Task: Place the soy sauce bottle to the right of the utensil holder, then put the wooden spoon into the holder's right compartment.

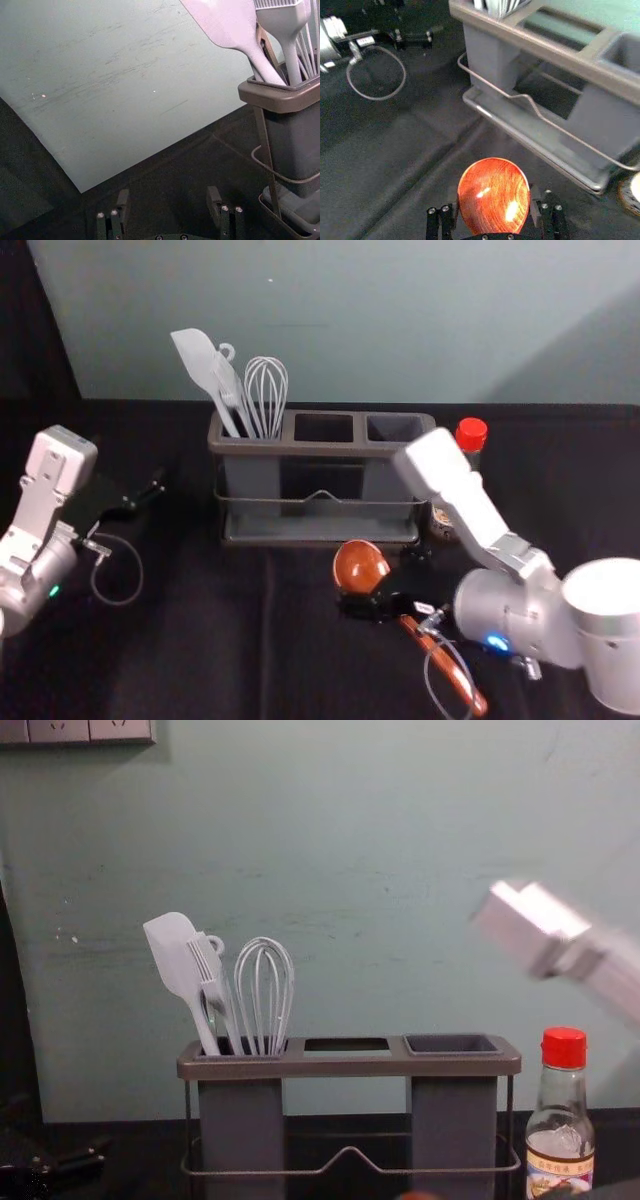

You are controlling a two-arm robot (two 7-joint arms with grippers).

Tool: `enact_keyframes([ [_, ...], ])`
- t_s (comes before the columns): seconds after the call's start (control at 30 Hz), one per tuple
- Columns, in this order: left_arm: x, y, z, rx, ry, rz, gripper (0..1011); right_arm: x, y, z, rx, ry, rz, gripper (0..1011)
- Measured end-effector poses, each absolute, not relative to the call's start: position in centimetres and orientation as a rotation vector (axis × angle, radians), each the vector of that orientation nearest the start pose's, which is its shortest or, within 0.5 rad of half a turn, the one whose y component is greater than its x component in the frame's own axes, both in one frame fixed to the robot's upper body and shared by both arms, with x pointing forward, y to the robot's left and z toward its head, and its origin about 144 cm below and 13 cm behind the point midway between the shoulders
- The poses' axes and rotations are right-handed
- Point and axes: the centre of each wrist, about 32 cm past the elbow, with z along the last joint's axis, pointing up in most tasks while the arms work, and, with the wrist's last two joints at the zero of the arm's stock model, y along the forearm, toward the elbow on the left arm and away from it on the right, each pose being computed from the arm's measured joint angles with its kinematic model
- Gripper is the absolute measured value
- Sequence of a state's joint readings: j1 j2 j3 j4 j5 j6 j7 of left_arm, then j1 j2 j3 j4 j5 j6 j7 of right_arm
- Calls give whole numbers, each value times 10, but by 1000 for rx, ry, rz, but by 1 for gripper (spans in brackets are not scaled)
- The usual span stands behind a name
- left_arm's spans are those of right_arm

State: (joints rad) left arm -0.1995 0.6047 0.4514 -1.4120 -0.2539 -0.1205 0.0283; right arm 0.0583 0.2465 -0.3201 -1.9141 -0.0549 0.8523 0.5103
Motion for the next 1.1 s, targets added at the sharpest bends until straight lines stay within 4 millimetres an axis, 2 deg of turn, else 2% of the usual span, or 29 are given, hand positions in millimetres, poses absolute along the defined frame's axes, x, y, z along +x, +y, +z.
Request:
enact_keyframes([
  [0.3, 489, 310, 1140, 304, -285, 1248, 1000, 400, -225, 1255, -414, 103, -913, 837],
  [0.53, 489, 310, 1140, 304, -285, 1248, 1000, 379, -247, 1251, -268, -12, -969, 837],
  [0.73, 489, 310, 1140, 304, -285, 1248, 1000, 370, -257, 1239, -91, -136, -991, 837],
  [1.1, 489, 310, 1140, 305, -285, 1248, 1000, 363, -259, 1214, 161, -326, -1001, 837],
])
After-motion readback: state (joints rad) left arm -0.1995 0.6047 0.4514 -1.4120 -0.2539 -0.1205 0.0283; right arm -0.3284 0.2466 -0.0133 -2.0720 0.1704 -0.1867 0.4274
